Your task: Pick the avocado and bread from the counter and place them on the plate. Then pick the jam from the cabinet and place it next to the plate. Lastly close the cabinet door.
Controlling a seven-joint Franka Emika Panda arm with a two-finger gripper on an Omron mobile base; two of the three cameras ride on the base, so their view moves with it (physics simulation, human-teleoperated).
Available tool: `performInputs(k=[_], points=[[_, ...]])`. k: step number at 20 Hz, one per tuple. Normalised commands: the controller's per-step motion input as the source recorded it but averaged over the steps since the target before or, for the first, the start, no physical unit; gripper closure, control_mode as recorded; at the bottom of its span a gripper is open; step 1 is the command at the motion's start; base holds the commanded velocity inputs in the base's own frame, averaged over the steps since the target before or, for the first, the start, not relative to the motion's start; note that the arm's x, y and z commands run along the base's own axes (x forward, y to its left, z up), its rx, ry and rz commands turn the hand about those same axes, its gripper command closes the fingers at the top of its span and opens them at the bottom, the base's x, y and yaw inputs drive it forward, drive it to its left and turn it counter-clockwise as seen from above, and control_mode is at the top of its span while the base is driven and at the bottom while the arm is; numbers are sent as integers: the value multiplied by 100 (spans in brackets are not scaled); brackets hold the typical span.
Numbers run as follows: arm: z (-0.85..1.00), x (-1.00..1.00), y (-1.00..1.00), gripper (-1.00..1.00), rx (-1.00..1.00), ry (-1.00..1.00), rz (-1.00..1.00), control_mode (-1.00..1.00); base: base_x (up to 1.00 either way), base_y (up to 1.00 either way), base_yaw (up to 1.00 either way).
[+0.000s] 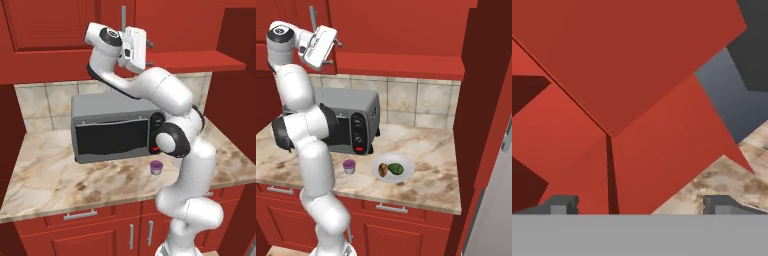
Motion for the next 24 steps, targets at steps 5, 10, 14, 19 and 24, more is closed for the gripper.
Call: performInputs(k=[5,10,14,19,24], points=[[-4,69,-5,-100,7,13,18,-100,0,0,0],[19,-100,-25,-100,4,-7,36,-100,0,0,0],[26,-100,-41,-100,14,-24,22,-100,0,0,0],[2,-100,-39,-100,19,-39,11,-100,0,0,0],[-6,-100,-3,-100,7,-30,15,-100,0,0,0]])
